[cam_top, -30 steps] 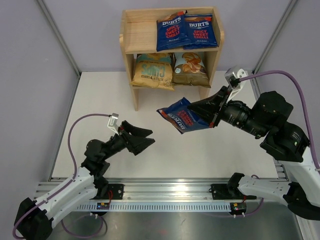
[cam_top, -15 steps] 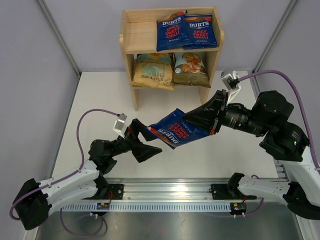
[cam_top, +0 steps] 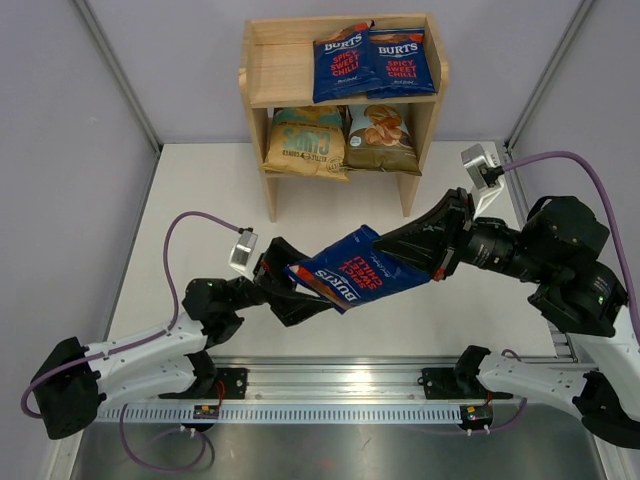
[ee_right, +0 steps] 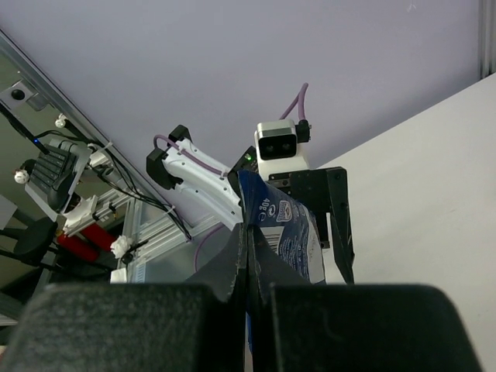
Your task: Place and organize the chips bags onto the shelf
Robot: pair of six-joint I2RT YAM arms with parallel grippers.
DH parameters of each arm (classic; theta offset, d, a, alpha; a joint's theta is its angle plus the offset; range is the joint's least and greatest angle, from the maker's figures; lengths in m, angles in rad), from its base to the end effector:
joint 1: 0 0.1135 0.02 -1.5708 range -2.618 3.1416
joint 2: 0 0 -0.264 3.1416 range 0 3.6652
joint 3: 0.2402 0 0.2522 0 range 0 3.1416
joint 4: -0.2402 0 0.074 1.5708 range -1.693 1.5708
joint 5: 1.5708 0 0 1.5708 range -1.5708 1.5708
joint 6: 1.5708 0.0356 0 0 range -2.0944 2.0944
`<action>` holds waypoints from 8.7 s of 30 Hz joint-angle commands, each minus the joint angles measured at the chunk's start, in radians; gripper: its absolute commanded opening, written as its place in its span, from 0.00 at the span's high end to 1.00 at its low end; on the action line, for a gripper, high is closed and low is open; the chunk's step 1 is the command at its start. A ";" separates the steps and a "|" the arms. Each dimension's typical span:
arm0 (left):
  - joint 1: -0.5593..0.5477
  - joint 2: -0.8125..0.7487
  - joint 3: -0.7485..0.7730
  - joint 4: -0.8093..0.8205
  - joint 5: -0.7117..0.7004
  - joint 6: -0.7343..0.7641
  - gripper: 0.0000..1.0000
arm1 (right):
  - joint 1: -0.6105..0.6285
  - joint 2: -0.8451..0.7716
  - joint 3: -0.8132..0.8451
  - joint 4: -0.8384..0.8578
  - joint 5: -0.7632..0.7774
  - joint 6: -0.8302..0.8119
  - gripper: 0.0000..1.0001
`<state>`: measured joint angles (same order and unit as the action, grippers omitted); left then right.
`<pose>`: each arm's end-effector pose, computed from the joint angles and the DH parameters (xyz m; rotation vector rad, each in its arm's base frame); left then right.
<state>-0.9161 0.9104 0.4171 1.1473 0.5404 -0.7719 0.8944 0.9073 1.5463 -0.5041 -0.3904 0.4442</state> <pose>0.0982 -0.1580 0.3224 0.6557 0.9930 -1.7625 0.0672 0.1053 0.5301 -0.6926 1.4423 1.3505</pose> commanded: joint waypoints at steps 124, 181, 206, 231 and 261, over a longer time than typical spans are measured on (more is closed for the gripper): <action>0.411 0.950 2.030 -1.676 -1.068 0.129 0.51 | 0.006 -0.571 -0.598 -0.179 0.961 0.264 0.01; 0.430 0.923 2.013 -1.868 -0.817 0.115 0.74 | 0.006 -0.640 -0.620 -0.218 0.926 0.298 0.01; 0.605 0.950 2.014 -1.949 -0.450 0.054 0.46 | 0.006 -0.640 -0.609 -0.215 0.903 0.301 0.01; 0.612 0.694 1.872 -2.058 -0.510 0.198 0.01 | 0.006 -0.608 -0.623 -0.198 0.900 0.220 0.00; 0.611 -0.501 0.382 -1.816 -0.755 0.605 0.01 | -0.296 -0.151 -0.614 -0.160 0.898 -0.102 0.00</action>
<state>-0.3088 0.4553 0.8467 -0.8043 -0.1532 -0.1951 0.6037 0.7887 0.9531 -0.6701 0.4721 0.3866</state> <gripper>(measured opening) 0.988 0.993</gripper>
